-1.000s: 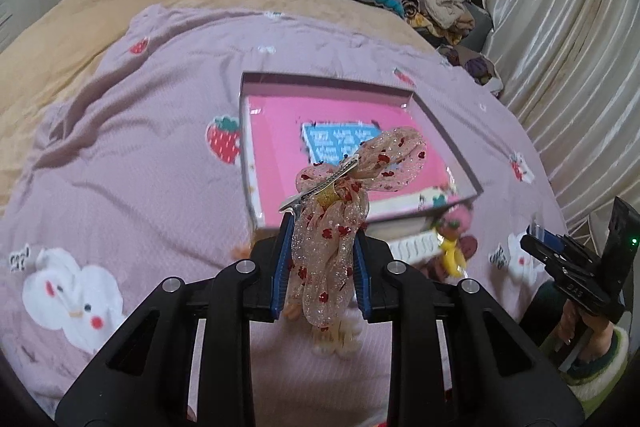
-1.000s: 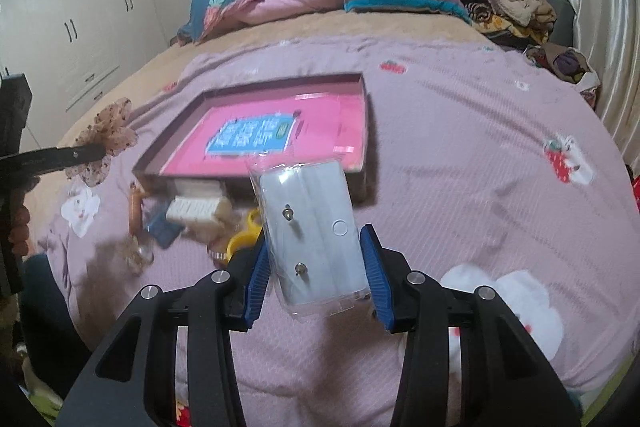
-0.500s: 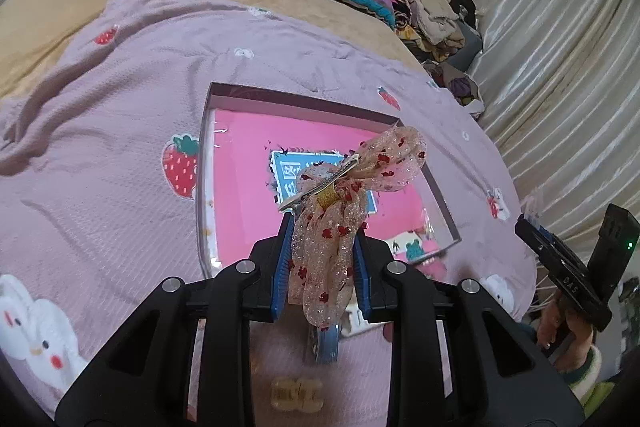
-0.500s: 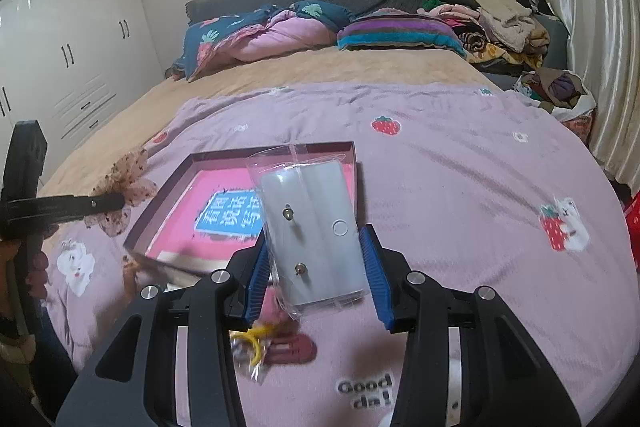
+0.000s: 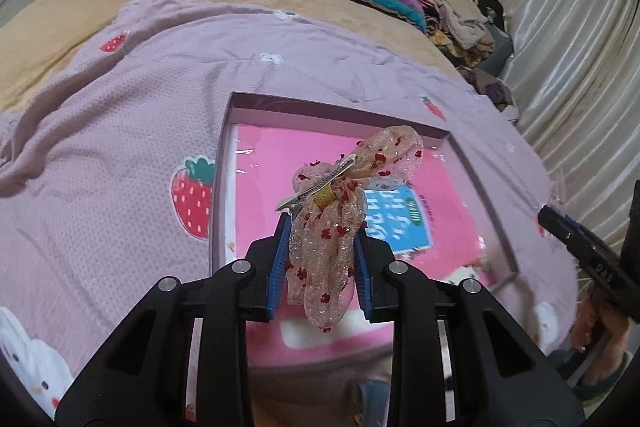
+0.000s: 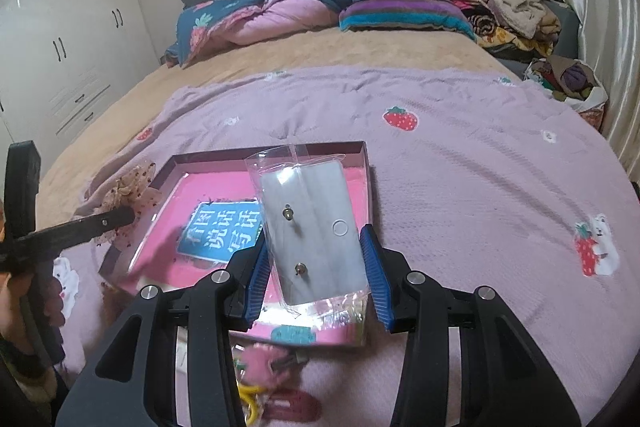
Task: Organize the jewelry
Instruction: 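Carry the bow clip over the box with the left tool while the right carries the earring bag, then open the left tool to drop the bow clip while the right releases the earring bag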
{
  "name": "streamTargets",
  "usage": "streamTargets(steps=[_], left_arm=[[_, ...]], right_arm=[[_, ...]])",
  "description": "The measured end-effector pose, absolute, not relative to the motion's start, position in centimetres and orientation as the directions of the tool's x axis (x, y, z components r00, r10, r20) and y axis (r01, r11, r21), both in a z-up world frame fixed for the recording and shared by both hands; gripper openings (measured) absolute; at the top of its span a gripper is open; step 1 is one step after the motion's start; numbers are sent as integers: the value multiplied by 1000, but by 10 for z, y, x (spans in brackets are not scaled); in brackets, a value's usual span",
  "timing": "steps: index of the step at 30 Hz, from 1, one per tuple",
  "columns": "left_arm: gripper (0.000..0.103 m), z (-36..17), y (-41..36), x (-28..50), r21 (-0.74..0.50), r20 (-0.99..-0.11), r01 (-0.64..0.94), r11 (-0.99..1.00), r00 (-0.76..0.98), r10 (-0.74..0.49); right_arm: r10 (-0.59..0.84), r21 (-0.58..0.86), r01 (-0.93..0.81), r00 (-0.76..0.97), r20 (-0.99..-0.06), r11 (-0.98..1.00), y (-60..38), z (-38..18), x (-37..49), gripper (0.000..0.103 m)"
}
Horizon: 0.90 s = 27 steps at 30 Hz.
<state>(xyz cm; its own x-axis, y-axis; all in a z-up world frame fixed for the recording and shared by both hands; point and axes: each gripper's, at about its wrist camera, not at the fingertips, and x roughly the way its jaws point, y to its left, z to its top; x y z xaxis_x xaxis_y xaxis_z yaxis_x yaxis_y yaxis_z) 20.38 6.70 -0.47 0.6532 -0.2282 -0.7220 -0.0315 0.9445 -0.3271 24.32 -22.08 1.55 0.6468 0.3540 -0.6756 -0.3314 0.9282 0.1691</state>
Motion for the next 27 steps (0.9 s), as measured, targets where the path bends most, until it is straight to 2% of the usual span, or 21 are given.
streamTargets(steps=[8, 10, 18, 22, 24, 27], left_arm=[[27, -19, 70, 211, -300, -723, -40, 953, 662, -200], [36, -18, 71, 211, -294, -720, -36, 955, 666, -197], [56, -15, 73, 201, -276, -724, -32, 960, 664, -186], [71, -9, 76, 195, -258, -714, -50, 965, 682, -156], [79, -5, 76, 191, -250, -710, -62, 966, 690, -140], [85, 3, 77, 184, -245, -696, -72, 967, 708, -124]], right_arm=[[322, 166, -298, 614, -720, 940, -211, -22, 267, 42], [323, 169, -299, 604, -728, 939, -210, -29, 268, 42], [327, 164, -315, 582, -745, 935, -205, -44, 268, 44], [327, 160, -319, 584, -743, 934, -205, -44, 266, 44], [330, 160, -323, 584, -742, 933, -205, -43, 266, 49], [337, 167, -323, 591, -733, 931, -207, -40, 263, 58]])
